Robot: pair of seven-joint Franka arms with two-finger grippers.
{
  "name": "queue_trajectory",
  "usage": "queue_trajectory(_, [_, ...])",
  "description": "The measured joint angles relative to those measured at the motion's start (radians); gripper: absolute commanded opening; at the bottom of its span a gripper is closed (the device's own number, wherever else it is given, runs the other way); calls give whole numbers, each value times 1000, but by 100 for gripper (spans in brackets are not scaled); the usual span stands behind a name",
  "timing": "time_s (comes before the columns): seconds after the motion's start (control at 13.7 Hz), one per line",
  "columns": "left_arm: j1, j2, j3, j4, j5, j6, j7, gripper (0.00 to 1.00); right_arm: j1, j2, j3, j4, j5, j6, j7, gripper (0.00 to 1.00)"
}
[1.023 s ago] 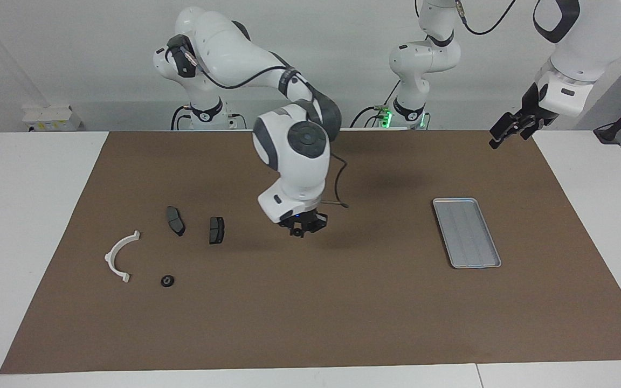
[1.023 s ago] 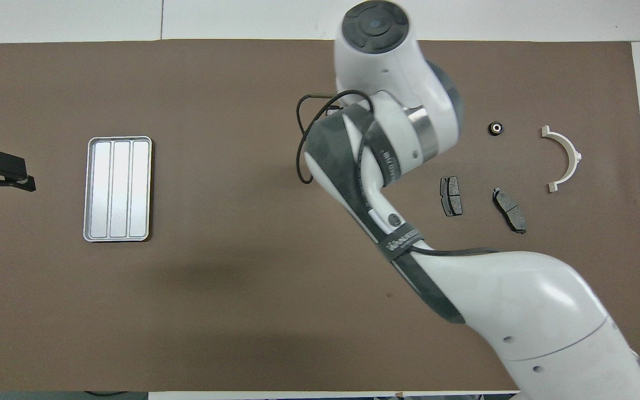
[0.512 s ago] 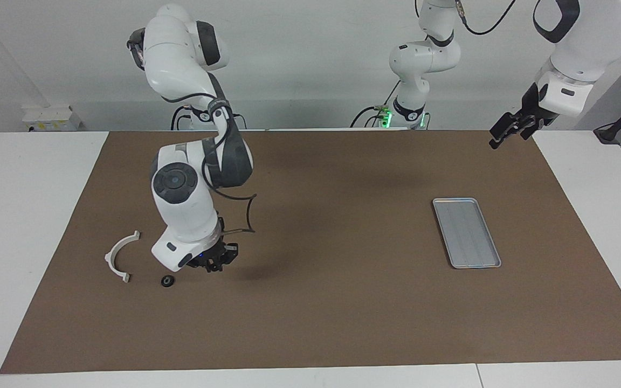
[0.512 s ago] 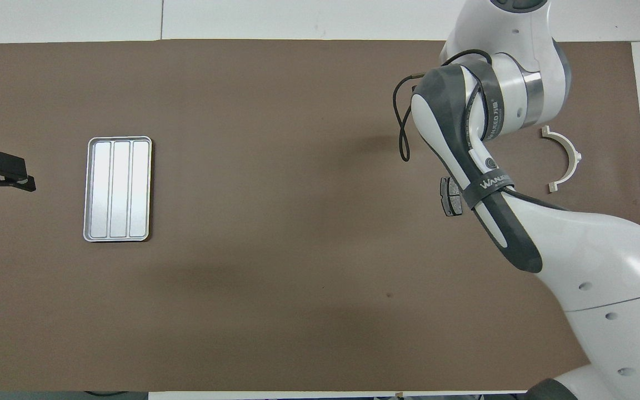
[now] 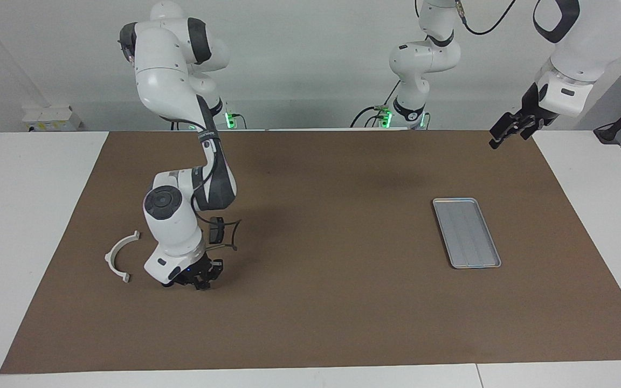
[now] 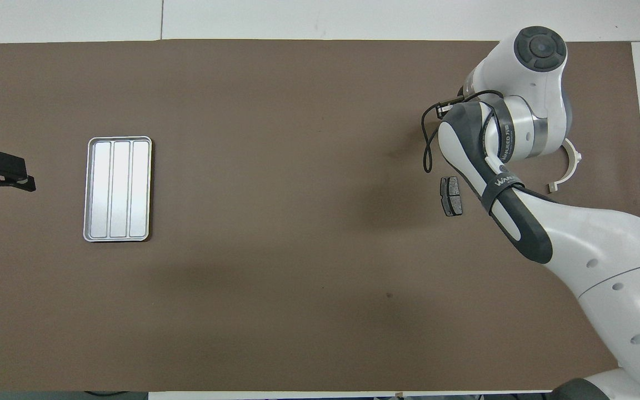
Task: Place bearing gear from tray to pile
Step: 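Carry the gear with the right gripper beside the other ring and release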
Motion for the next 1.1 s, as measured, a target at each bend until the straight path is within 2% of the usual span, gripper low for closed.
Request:
queue_trajectory(0.29, [0,0,0,0,0,0,0,100,-1,-11,0,-39,0,44,0,1])
queue_trajectory(0.37, [0,0,0,0,0,0,0,100,-1,-13,0,-42,0,47,0,90])
queue_trajectory(0.44, [0,0,0,0,0,0,0,100,-1,-13,0,-43,0,47,0,100])
queue_trajectory(0.73, [0,0,0,0,0,0,0,100,3,-30,6,-45,0,40,0,100])
queue_trajectory(1.1, [0,0,0,0,0,0,0,100,1,-109,7,-46,0,-41,0,100])
